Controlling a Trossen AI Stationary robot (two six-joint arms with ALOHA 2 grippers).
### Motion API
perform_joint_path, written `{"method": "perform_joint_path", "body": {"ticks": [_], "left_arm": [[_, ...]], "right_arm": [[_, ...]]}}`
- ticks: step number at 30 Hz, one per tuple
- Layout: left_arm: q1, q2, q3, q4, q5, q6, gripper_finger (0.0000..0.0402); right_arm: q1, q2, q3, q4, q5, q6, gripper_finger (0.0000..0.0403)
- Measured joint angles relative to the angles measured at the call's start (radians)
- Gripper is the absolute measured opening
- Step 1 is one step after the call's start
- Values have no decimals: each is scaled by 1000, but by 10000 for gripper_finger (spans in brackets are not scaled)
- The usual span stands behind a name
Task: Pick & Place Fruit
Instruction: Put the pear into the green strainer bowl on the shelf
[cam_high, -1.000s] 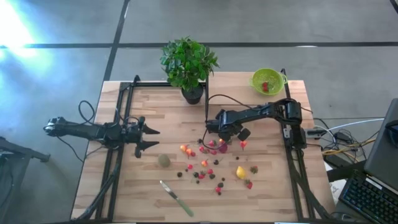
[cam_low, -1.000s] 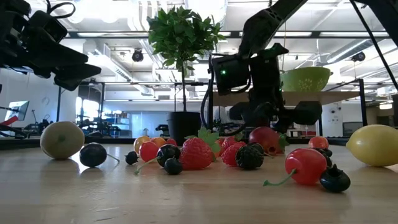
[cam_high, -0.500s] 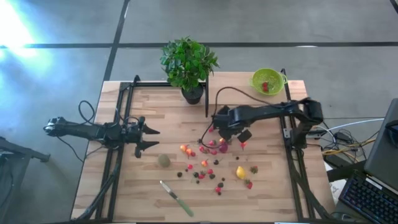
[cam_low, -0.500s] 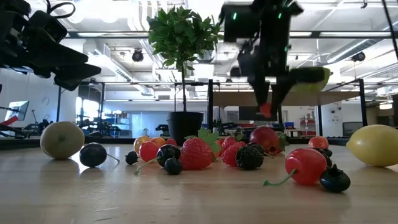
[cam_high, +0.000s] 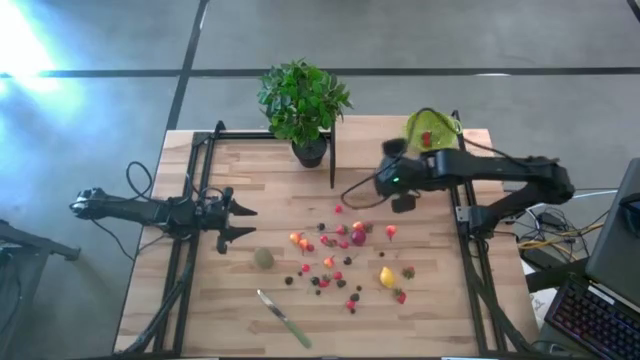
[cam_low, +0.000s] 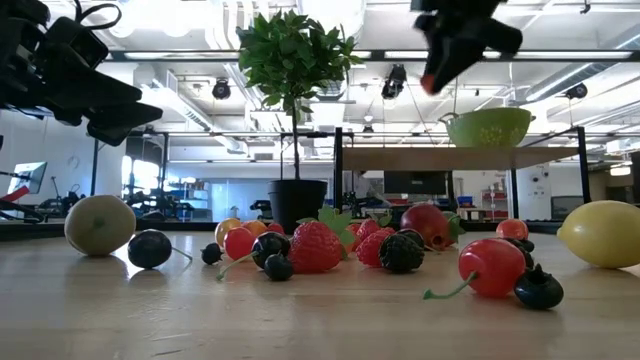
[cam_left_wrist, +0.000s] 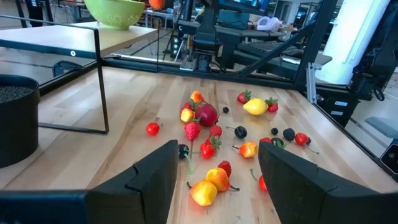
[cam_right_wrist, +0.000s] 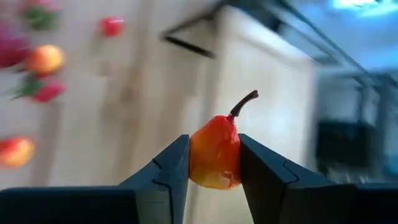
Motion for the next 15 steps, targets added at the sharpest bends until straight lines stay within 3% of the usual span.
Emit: {"method": "perform_joint_path", "body": {"ticks": [8, 15], "left_arm": [[0, 0, 0, 0, 0, 0, 229], [0, 0, 0, 0, 0, 0, 229]], "right_arm": [[-67, -149, 0, 1, 244, 219, 103], [-277, -206, 0, 1, 233, 370, 104]]}}
